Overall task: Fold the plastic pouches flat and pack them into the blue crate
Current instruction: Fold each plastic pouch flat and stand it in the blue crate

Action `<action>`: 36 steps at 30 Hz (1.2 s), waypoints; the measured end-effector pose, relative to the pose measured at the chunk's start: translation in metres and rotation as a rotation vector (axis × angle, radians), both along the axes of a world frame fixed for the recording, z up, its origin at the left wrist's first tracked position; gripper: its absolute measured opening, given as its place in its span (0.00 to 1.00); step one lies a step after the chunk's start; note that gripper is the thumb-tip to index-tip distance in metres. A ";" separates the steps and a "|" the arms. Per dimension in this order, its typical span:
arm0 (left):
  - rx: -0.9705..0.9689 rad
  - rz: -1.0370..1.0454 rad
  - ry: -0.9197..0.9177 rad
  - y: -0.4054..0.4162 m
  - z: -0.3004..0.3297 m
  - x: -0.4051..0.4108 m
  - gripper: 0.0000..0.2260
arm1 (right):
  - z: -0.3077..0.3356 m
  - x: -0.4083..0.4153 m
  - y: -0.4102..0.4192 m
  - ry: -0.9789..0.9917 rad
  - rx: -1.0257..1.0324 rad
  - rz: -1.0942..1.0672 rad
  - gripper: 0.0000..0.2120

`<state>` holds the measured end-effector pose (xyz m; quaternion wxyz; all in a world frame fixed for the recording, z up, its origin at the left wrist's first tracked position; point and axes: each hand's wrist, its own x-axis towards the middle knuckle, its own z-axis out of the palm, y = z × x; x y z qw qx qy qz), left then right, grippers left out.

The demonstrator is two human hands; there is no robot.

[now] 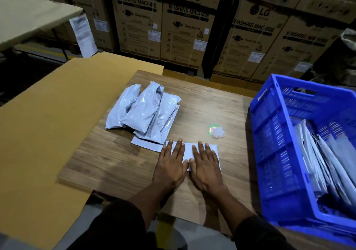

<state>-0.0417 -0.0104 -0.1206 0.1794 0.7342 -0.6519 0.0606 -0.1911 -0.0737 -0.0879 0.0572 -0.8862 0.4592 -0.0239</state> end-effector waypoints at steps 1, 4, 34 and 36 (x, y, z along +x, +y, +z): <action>-0.006 0.002 0.001 0.000 0.000 -0.001 0.27 | -0.001 -0.005 -0.003 0.009 0.005 -0.032 0.30; -0.020 0.000 0.003 0.001 0.000 0.000 0.27 | -0.001 -0.023 -0.012 0.006 0.046 -0.107 0.35; -0.008 -0.088 0.047 0.003 0.001 0.005 0.26 | 0.000 -0.016 -0.004 0.087 0.022 0.058 0.35; 0.004 -0.081 0.044 0.003 0.001 0.004 0.27 | 0.000 -0.021 -0.004 0.080 0.040 0.035 0.37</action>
